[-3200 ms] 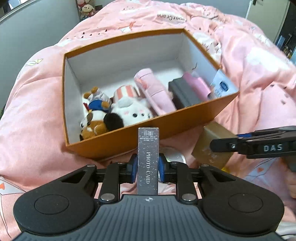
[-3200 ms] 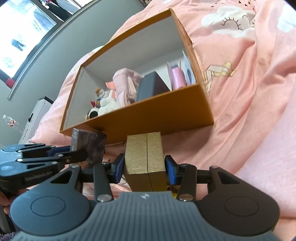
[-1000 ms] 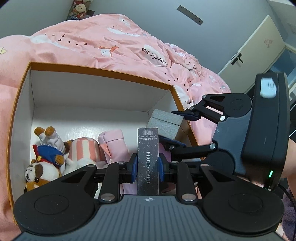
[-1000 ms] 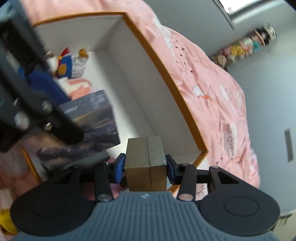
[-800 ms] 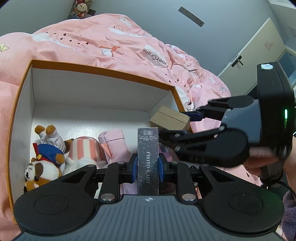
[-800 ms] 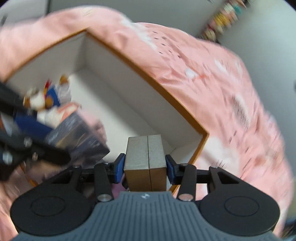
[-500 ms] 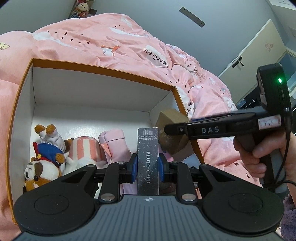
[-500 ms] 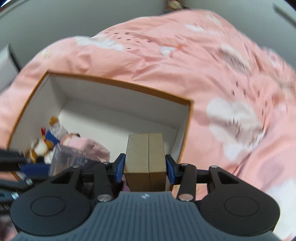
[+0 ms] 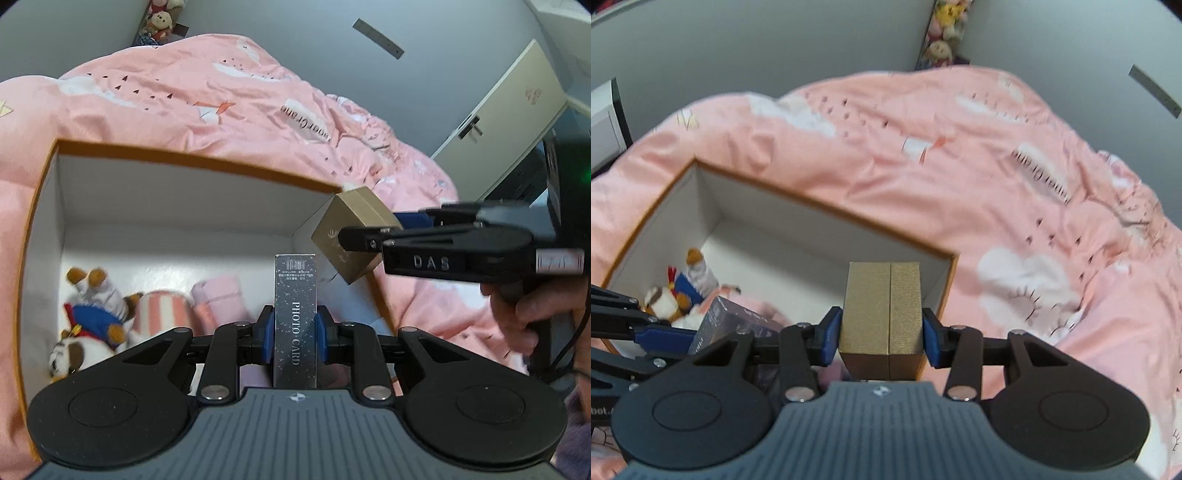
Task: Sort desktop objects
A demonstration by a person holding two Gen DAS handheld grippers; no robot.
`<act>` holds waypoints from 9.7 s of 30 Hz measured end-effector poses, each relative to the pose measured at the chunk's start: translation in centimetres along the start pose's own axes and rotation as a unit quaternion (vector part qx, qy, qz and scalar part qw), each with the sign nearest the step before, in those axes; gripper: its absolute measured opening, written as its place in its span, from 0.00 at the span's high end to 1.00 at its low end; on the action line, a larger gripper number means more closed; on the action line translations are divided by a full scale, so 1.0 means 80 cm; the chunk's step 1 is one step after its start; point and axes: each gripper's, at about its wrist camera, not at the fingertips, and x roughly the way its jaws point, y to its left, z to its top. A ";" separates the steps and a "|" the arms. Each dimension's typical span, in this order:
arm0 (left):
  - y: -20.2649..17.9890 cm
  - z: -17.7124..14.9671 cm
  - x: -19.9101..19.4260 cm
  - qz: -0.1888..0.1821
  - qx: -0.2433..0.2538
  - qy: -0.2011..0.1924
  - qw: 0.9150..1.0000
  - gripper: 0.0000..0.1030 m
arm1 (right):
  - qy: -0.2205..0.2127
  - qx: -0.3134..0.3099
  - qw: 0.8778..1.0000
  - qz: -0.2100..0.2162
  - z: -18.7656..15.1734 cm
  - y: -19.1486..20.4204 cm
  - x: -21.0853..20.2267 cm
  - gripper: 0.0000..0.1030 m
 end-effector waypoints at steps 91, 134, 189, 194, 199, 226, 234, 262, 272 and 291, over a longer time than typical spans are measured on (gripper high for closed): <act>0.047 0.001 0.034 -0.014 -0.184 -0.041 0.982 0.75 | 0.106 0.026 0.994 0.029 -0.037 0.014 0.038 0.67; 0.024 0.044 -0.005 0.056 -0.096 -0.032 0.993 0.75 | -0.044 0.067 0.994 0.076 -0.071 -0.015 0.006 0.92; 0.023 0.000 0.043 0.167 -0.034 0.090 0.981 0.75 | -0.016 0.109 0.975 0.195 -0.085 0.037 0.055 0.81; 0.018 -0.003 0.044 0.173 -0.016 0.102 0.979 0.75 | -0.013 0.117 0.972 0.203 -0.086 0.034 0.055 0.83; 0.019 -0.005 0.048 0.176 -0.032 0.095 0.979 0.75 | -0.008 0.125 0.970 0.208 -0.087 0.031 0.057 0.86; 0.010 -0.014 0.012 0.109 0.010 0.074 0.991 0.71 | 0.005 0.150 0.962 0.229 -0.087 0.016 0.063 0.88; 0.010 -0.017 0.019 0.083 0.009 0.080 0.993 0.97 | 0.009 0.151 0.961 0.231 -0.088 0.015 0.062 0.89; 0.009 -0.030 0.027 0.134 0.030 0.071 0.988 1.00 | 0.016 0.161 0.958 0.238 -0.090 0.011 0.063 0.90; 0.011 -0.039 0.051 0.124 0.027 0.087 0.988 1.00 | 0.025 0.155 0.958 0.240 -0.092 0.013 0.065 0.91; -0.025 -0.040 0.009 0.146 0.061 0.058 0.986 1.00 | -0.006 0.143 0.965 0.220 -0.099 0.017 0.029 0.84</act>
